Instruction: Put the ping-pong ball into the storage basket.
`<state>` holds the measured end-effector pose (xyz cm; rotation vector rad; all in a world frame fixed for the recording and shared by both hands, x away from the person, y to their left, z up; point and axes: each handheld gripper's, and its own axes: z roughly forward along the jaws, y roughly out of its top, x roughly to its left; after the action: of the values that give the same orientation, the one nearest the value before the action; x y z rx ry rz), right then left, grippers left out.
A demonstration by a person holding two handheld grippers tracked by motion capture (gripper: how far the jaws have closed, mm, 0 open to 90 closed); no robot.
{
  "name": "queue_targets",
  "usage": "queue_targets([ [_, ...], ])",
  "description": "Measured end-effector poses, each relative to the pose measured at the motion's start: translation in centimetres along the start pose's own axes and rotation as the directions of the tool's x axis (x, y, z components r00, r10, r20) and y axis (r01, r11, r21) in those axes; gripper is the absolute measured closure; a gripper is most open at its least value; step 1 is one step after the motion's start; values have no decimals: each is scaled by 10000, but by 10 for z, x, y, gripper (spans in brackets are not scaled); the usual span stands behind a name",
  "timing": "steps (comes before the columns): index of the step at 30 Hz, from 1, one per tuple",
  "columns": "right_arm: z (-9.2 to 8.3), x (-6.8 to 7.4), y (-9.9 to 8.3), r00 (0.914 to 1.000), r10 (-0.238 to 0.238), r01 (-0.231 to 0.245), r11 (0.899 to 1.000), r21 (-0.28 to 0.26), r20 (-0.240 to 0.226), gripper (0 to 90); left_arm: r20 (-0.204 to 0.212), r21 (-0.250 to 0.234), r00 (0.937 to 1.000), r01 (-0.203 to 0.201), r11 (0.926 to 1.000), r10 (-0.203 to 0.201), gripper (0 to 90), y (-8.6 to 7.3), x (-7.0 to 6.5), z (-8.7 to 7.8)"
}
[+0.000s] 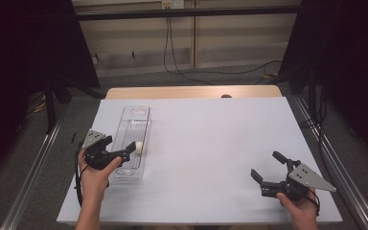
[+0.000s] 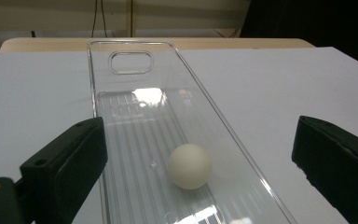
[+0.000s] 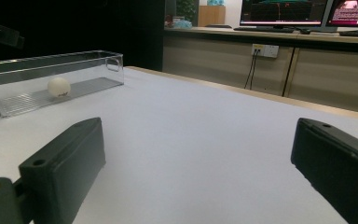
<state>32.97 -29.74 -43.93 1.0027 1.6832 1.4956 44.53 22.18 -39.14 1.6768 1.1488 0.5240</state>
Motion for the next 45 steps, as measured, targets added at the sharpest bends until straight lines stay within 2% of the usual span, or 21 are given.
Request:
queue_targets([
  [2, -1, 0, 0, 10000, -30, 30, 10000, 34, -68, 23, 29, -206, 10000, 12, 9998, -12, 31, -1, 0, -2],
  [4, -1, -1, 0, 10000, -47, 47, 10000, 35, -46, 24, -172, -284, 9998, -61, 9996, 56, 31, -1, 0, -4],
  [7, -1, -1, 0, 10000, -15, 16, 10000, 27, -9, 24, -31, -527, 10000, 71, 9986, -73, 31, -3, 2, -7],
  [9, -1, -1, 0, 10000, -51, 51, 10000, 59, -78, 24, -41, -499, 9998, -196, 9986, 194, 30, -4, 0, -9],
  [11, -1, -1, 0, 9999, -71, 72, 10000, 38, -81, 24, 131, -557, 9998, -136, 9984, 143, 28, -6, 0, -9],
  [14, 0, -1, 0, 10000, 30, -30, 10000, -11, 21, 23, 136, -602, 9994, -325, 9977, 334, 28, -9, -1, -12],
  [15, 0, -1, 0, 10000, 16, -16, 10000, -13, 19, 23, 26, -565, 9990, -437, 9974, 439, 28, -10, -2, -12],
  [17, 0, -1, 0, 10000, -25, 25, 10000, 13, -42, 24, 130, -705, 9989, -448, 9965, 458, 29, -12, -2, -14],
  [19, 0, -1, 0, 10000, -25, 25, 10000, 11, -23, 24, 33, -708, 9987, -495, 9963, 499, 29, -13, -3, -15],
  [20, 0, -1, 0, 10000, -26, 26, 10000, 45, -55, 24, 206, -752, 9984, -508, 9959, 525, 29, -14, -3, -16],
  [21, 0, -1, 0, 10000, -9, 9, 10000, 5, -29, 24, 90, -762, 9985, -534, 9957, 543, 29, -15, -4, -16],
  [29, 0, 0, 0, 10000, -28, 28, 10000, 54, -29, 24, 90, -1035, 9979, -632, 9926, 645, 30, -19, -6, -19],
  [37, 0, -1, 0, 9999, -85, 85, 10000, 20, -80, 24, 33, -1026, 9963, -851, 9911, 859, 31, -22, -6, -23],
  [38, 0, -1, 0, 9999, -88, 89, 10000, 22, -76, 24, 62, -1158, 9973, -721, 9907, 733, 31, -22, -7, -22],
  [41, 0, 0, 0, 10000, -49, 49, 10000, 15, -67, 24, -9, -1122, 9970, -769, 9907, 773, 31, -23, -7, -24],
  [45, -1, -1, 0, 9999, -63, 63, 10000, 36, -119, 24, 170, -1262, 9978, -608, 9901, 634, 31, -25, -8, -23],
])
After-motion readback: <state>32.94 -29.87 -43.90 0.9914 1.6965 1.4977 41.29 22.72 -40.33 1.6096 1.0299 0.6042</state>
